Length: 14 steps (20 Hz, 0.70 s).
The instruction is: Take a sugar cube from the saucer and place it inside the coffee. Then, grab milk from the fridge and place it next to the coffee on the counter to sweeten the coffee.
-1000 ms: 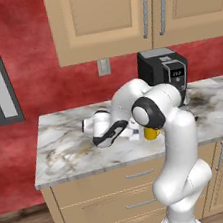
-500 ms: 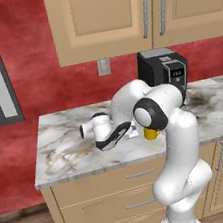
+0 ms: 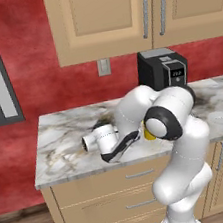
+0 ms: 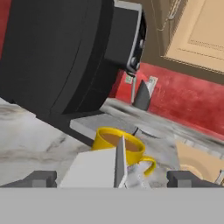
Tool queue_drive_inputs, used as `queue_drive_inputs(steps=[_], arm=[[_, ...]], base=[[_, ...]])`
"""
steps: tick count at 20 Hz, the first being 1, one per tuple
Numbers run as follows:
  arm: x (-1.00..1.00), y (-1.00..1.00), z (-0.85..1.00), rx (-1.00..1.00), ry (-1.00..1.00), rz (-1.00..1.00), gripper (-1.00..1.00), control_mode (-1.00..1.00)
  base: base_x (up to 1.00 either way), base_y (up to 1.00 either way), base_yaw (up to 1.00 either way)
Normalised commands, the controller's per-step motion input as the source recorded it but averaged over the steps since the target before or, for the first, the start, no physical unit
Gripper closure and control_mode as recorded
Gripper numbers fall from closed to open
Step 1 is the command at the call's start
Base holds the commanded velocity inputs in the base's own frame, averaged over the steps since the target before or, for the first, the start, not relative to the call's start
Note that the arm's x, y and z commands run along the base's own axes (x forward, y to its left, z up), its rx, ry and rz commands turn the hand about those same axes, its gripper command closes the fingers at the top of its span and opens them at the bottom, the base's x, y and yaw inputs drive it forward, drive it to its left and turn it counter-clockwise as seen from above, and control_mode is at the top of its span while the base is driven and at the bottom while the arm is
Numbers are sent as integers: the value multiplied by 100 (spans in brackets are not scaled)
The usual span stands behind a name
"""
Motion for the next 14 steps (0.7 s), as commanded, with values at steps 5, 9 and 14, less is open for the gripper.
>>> queue_drive_inputs(steps=[5,9,14], arm=[[-6,35,2,-3,-34,-9,-100,-100],[-3,24,31,-3,-33,-10,-100,-100],[-57,2,74,-3,-36,-12,-100,-100]], base=[[0,0,0],[0,0,0],[0,0,0]])
